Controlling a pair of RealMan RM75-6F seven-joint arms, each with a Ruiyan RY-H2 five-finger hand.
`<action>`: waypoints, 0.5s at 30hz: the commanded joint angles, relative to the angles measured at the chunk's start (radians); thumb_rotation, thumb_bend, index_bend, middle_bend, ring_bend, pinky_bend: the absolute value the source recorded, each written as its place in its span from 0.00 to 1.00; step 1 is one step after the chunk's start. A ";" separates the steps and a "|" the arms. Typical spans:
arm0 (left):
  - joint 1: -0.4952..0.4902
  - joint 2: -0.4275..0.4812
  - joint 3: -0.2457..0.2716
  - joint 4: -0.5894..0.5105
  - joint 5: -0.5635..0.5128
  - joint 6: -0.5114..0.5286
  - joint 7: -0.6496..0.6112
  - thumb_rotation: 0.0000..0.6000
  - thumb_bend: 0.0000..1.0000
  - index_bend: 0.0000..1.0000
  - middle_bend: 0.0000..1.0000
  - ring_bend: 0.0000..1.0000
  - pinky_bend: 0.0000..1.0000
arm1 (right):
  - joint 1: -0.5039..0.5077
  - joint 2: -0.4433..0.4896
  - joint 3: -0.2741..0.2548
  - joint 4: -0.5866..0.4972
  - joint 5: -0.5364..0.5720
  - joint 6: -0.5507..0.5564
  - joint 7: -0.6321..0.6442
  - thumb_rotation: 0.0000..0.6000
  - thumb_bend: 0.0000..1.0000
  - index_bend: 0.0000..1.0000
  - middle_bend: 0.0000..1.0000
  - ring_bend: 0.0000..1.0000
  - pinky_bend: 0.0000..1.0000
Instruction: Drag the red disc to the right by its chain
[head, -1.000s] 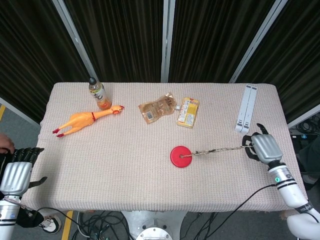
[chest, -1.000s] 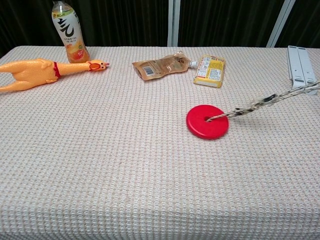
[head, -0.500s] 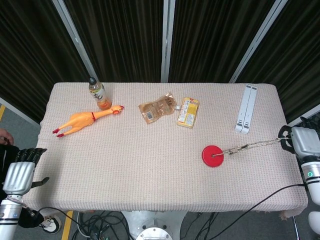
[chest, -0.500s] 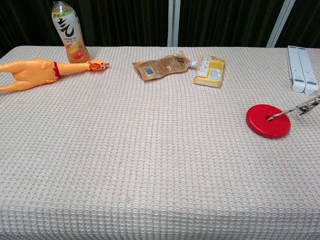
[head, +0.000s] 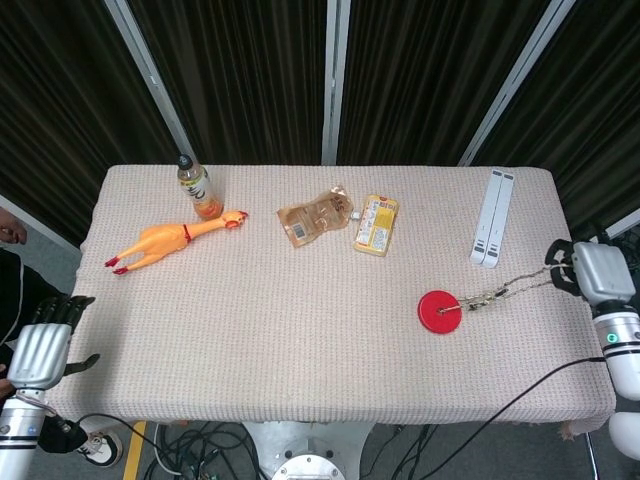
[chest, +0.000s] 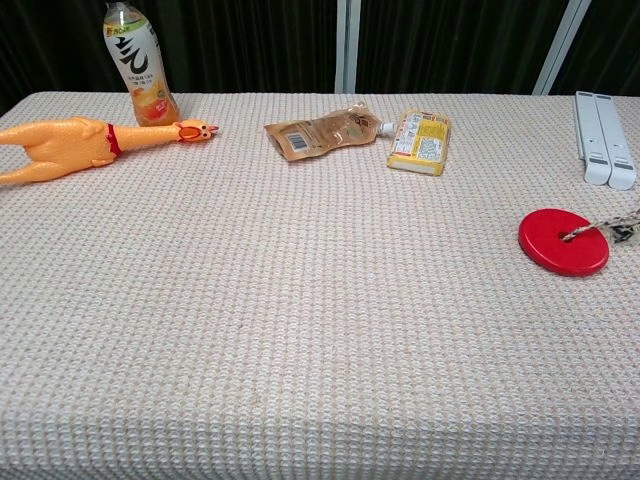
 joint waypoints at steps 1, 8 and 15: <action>0.001 -0.002 0.000 0.003 -0.001 0.001 -0.002 1.00 0.01 0.19 0.17 0.13 0.15 | 0.051 0.004 0.037 -0.112 -0.061 0.013 -0.029 1.00 0.55 0.98 0.95 0.41 0.04; 0.005 -0.004 -0.001 0.014 -0.005 0.006 -0.010 1.00 0.01 0.19 0.17 0.13 0.15 | 0.158 -0.002 0.083 -0.293 -0.126 -0.050 -0.085 1.00 0.55 0.98 0.95 0.41 0.04; 0.009 -0.011 -0.002 0.023 -0.011 0.010 -0.013 1.00 0.01 0.19 0.17 0.13 0.15 | 0.219 -0.099 0.098 -0.325 -0.129 -0.052 -0.194 1.00 0.54 0.98 0.95 0.41 0.06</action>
